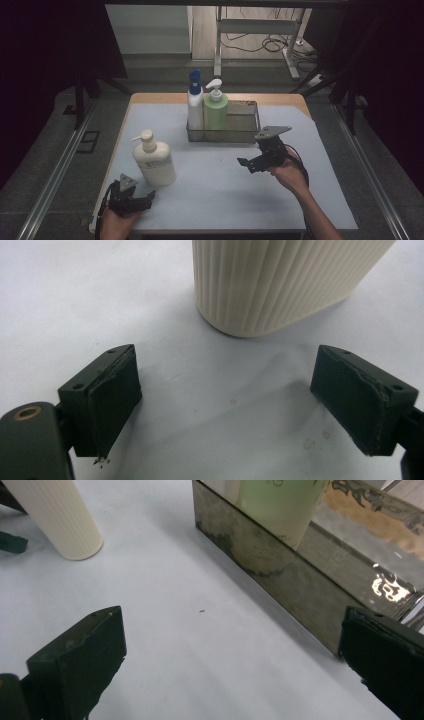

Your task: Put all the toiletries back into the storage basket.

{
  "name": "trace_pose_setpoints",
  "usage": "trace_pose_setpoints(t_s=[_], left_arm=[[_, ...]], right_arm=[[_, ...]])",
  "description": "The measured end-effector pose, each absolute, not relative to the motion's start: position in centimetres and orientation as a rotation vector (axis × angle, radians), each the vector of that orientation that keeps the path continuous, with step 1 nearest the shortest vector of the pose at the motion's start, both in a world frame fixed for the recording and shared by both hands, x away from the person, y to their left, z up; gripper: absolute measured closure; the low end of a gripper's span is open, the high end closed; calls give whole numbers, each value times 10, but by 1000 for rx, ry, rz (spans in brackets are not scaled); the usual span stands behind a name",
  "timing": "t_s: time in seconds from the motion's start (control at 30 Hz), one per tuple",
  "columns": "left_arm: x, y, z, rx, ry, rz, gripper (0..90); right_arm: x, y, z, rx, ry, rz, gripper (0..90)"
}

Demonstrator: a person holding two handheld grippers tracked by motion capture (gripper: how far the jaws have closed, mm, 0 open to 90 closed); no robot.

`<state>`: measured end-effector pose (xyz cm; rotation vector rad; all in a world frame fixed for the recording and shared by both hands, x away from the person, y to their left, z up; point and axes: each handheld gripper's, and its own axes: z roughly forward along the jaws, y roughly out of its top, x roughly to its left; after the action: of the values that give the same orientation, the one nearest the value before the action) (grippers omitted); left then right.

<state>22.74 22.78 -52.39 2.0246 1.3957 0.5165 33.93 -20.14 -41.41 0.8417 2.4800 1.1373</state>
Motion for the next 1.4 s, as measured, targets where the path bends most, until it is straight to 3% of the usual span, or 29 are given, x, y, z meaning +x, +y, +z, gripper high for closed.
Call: trace_pose_setpoints(t_s=[0.33, 0.63, 1.2, 1.4], left_arm=[[228, 228, -522, 2035, 1398, 508, 139], [227, 232, -518, 2030, 1405, 516, 234], [238, 246, -496, 2026, 1397, 586, 545], [249, 255, -495, 2021, 1378, 557, 660]], right_arm=[[318, -214, -433, 825, 2481, 1085, 0], [305, -224, -453, 849, 2467, 1086, 0], [287, -239, -488, 917, 2515, 1040, 0], [282, -238, -496, 922, 2528, 1034, 0]])
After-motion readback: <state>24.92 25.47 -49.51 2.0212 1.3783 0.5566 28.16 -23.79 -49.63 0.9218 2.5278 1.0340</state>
